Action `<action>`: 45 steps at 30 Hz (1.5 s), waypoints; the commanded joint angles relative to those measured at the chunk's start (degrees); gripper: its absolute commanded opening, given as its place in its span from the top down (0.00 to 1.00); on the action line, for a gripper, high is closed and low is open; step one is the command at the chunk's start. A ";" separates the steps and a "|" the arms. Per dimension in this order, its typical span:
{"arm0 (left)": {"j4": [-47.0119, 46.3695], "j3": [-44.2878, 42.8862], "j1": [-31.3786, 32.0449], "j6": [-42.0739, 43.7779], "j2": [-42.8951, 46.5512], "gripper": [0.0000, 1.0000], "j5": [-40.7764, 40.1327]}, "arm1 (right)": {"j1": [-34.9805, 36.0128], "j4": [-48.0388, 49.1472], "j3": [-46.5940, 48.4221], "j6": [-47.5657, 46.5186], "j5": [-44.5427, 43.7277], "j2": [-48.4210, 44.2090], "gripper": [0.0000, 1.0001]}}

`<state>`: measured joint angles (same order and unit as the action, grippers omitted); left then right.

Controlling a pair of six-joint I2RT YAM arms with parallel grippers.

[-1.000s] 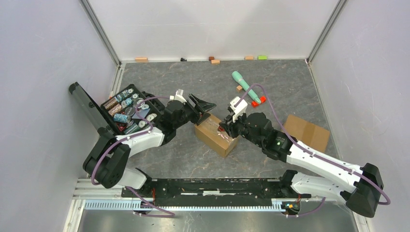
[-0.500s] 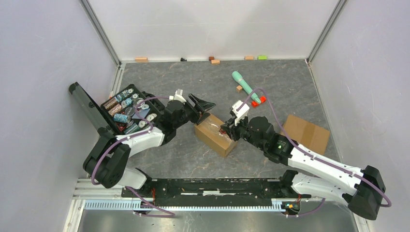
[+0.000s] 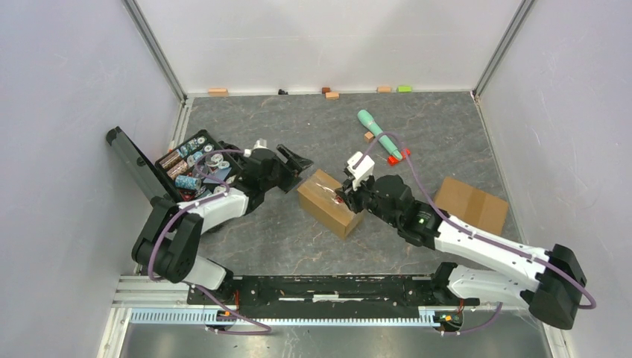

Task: Unpack the express box
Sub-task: Cut the express box at the center of the board.

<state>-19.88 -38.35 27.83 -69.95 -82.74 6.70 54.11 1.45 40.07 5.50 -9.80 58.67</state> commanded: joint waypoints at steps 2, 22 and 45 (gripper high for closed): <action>16.00 -4.49 -5.82 12.05 -0.97 0.17 -2.69 | -0.14 3.47 5.11 -4.50 -2.18 7.59 1.00; 12.51 -13.22 0.53 13.73 2.88 0.15 4.35 | -0.23 9.41 11.52 -8.06 4.52 16.74 1.00; 17.40 -3.57 0.75 6.36 -1.56 0.14 -12.08 | -0.13 -6.04 11.10 -0.97 -0.18 10.70 1.00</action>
<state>-15.27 -43.99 29.50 -64.07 -81.65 2.37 53.71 3.75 50.41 2.09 -8.51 72.47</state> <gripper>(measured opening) 0.852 0.293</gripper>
